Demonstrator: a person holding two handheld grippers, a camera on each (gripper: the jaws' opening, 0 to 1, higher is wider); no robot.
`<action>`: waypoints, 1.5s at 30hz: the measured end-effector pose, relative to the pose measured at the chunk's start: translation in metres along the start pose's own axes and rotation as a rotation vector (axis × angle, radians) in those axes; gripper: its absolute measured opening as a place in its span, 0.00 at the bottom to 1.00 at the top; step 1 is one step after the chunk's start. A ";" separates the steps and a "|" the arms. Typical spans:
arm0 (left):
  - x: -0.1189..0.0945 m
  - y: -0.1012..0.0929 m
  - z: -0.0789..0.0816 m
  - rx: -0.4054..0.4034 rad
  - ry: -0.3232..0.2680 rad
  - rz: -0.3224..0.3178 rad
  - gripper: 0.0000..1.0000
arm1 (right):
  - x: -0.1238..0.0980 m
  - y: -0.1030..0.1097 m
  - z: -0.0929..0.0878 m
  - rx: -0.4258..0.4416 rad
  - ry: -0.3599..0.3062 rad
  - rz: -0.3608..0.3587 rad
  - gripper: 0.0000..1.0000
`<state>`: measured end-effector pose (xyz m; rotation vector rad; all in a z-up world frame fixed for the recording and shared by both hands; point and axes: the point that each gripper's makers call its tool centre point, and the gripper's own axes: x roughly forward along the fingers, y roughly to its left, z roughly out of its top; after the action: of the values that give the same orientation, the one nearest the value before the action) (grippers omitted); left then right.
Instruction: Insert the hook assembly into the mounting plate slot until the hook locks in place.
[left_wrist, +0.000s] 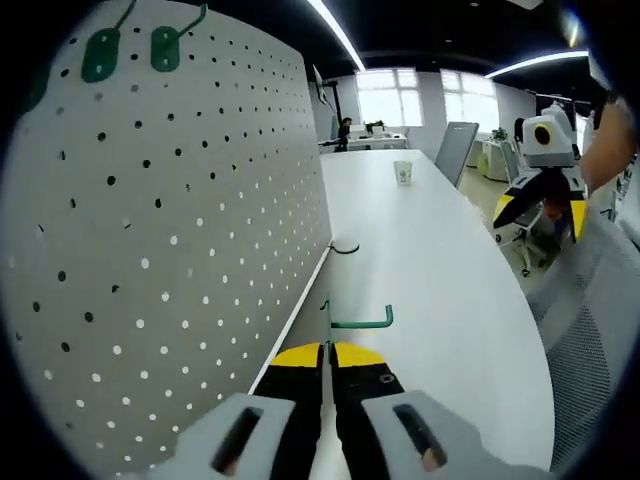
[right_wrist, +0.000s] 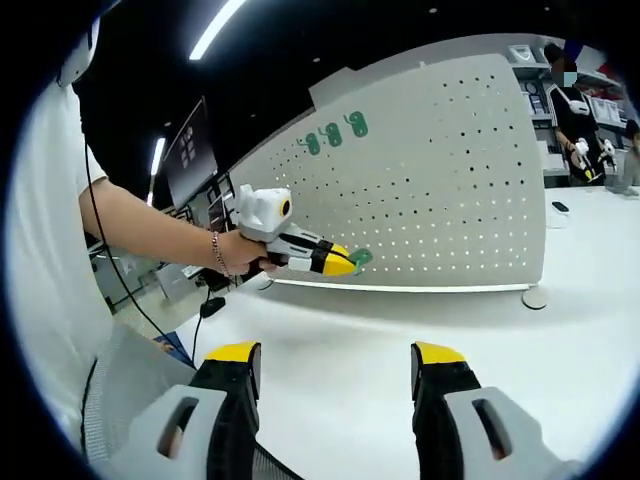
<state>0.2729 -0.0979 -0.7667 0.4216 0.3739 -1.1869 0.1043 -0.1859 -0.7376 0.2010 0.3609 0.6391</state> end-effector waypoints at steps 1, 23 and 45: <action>-0.001 0.000 0.001 0.005 -0.002 0.005 0.02 | 0.000 0.000 0.000 0.000 -0.001 0.000 0.58; -0.040 -0.007 0.028 -0.033 -0.141 0.085 0.02 | 0.000 0.006 0.009 -0.009 -0.019 0.018 0.58; -0.090 -0.027 0.049 -0.079 -0.289 0.160 0.02 | 0.004 0.020 0.017 -0.042 -0.028 0.054 0.58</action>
<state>0.2211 -0.0589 -0.6833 0.2023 0.1332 -1.0548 0.1031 -0.1689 -0.7173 0.1799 0.3161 0.6960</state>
